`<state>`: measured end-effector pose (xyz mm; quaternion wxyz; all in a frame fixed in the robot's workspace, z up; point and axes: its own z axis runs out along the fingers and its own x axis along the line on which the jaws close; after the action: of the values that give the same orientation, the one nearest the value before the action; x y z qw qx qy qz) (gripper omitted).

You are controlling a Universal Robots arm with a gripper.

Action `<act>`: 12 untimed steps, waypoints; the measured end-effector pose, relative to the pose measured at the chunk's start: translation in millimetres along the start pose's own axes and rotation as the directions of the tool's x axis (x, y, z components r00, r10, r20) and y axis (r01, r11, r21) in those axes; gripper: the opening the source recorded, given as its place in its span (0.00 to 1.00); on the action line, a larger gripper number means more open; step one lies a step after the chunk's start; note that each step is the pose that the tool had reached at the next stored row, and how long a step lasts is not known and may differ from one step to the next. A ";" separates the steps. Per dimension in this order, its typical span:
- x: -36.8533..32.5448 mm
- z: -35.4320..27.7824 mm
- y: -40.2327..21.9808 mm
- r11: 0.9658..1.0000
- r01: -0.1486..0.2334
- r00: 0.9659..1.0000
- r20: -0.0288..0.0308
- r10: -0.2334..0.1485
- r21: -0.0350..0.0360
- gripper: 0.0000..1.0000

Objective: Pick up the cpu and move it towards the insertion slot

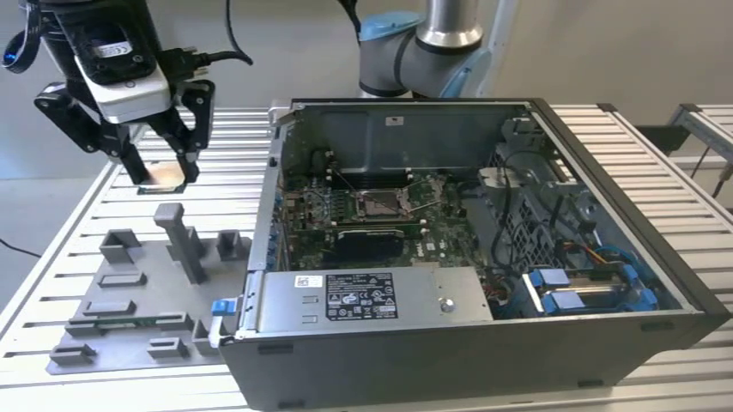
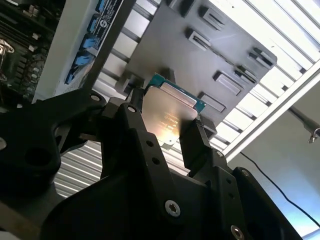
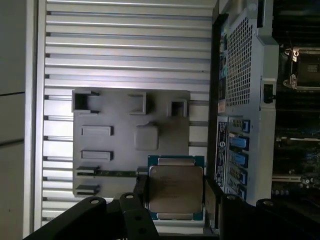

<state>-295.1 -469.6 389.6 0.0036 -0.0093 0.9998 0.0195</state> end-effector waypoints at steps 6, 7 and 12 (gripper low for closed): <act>-14.9 0.1 -0.3 1.000 0.000 1.000 0.000 0.000 0.000 0.00; -17.5 0.1 -0.3 1.000 0.000 1.000 0.000 0.000 0.000 0.00; -29.3 0.2 -0.5 1.000 0.000 1.000 0.000 0.000 0.000 0.00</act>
<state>-265.8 -469.6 389.6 0.0036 -0.0092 0.9998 0.0195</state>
